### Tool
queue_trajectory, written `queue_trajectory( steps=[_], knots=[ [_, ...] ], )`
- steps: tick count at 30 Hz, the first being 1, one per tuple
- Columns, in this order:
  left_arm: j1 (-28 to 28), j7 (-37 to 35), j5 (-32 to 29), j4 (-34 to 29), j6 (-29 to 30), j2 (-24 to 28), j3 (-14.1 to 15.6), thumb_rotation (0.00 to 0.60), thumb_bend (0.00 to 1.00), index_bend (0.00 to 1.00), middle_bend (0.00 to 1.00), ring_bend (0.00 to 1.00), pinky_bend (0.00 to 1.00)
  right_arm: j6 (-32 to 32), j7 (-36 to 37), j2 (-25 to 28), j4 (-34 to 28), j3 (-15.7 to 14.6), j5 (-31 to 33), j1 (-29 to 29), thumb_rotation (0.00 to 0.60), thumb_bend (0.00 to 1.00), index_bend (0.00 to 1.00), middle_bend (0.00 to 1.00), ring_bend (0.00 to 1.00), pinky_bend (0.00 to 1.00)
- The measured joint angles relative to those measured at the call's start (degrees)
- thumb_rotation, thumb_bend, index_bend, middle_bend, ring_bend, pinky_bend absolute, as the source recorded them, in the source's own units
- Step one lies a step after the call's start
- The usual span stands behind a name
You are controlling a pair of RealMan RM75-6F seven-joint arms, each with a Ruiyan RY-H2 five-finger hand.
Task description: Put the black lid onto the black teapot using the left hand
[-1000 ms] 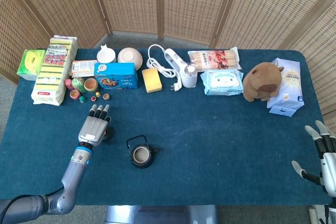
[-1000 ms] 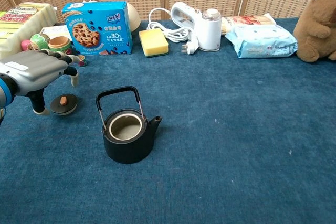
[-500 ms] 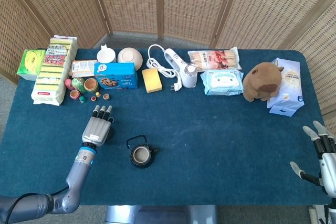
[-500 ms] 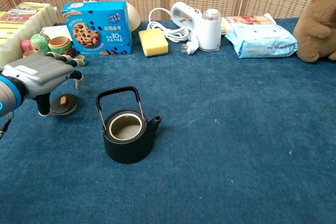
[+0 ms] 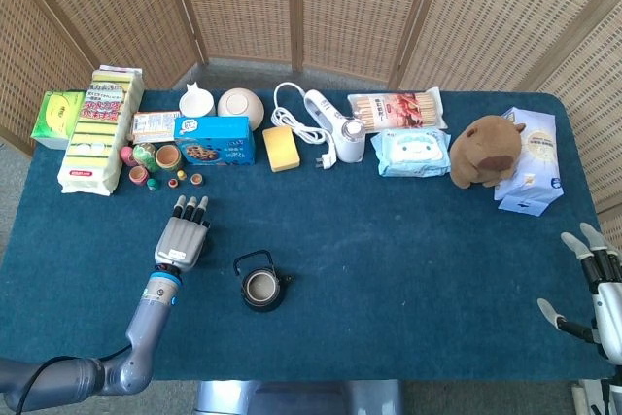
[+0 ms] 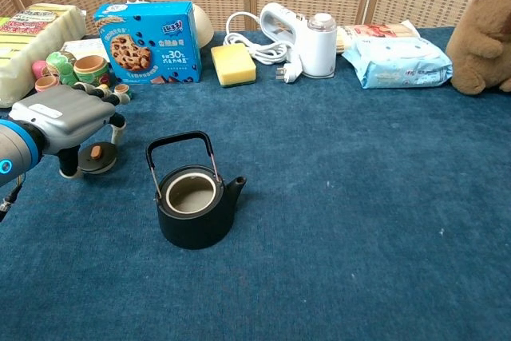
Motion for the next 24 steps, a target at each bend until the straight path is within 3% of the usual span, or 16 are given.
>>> queue_trajectory(
  steps=[14,24],
  knots=[
    [-0.02,-0.33,0.73,-0.37,1.66,-0.02,0.42,0.6,0.23,0.44,0.0,0.0,0.04,0.07,0.33,0.17,-0.02,-0.05,0.12,-0.04,0.6,0.24,0.12,0.0,0.0,0.0],
    [1.09,-7.3,6.73,-3.89,2.17,4.97,0.92,0.6,0.23,0.44,0.0,0.0,0.04,0.09,0.14,0.16,-0.11,-0.12,0.17,-0.02,0.6,0.24,0.12,0.0,0.0,0.0]
  ],
)
